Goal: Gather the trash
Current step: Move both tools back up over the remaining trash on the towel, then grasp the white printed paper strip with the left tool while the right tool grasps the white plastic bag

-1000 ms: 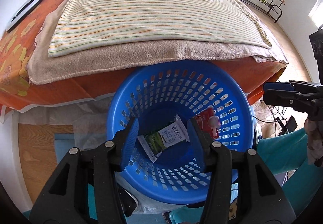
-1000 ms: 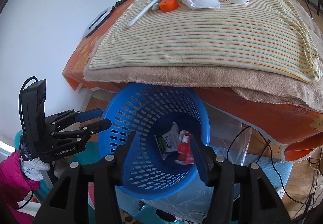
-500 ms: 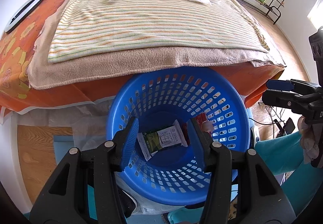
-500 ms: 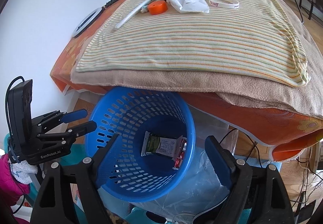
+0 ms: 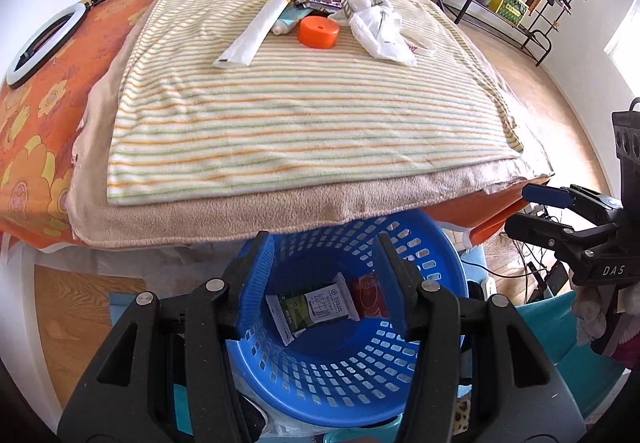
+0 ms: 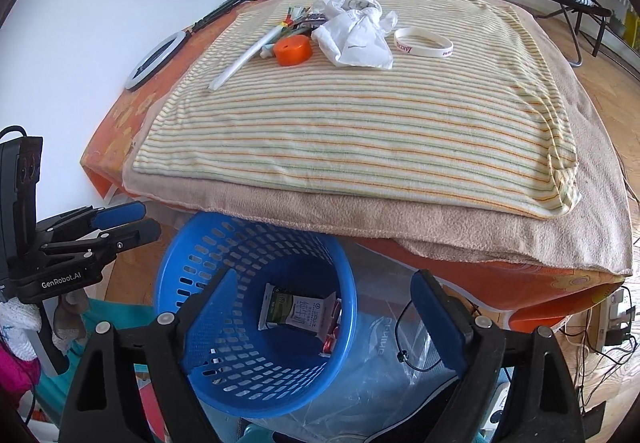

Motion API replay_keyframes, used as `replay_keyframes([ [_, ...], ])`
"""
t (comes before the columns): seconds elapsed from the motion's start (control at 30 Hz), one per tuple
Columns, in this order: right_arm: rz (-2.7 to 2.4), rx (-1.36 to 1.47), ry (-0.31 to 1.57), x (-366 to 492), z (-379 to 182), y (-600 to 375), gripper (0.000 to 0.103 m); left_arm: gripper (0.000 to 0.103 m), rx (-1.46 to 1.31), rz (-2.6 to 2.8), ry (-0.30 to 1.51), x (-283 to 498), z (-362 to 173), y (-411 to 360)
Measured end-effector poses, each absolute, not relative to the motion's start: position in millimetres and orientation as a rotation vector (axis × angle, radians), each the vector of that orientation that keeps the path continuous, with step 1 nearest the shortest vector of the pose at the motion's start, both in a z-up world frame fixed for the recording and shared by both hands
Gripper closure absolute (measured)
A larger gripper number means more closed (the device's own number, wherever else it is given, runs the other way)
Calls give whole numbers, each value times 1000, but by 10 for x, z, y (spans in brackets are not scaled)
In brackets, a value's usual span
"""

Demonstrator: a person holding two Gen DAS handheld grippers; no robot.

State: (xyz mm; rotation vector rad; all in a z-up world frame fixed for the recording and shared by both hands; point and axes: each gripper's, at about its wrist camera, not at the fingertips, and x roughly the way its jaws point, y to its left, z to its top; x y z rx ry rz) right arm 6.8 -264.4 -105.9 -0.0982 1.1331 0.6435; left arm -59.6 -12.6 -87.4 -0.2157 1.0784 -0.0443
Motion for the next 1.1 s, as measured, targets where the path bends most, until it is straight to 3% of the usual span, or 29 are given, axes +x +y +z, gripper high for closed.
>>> replay_keyframes([
  [0.07,642,-91,1123,144,-989,-2634,13,40,-217,-40,1063,-489,-785,-73],
  [0.43,612,-70,1024,737,-585,-2508,13,40,-206,-10,1009,256,-471,249],
  [1.1,579,68,992,2191,-528,-1969,13,40,-398,32,1074,1395,-846,793],
])
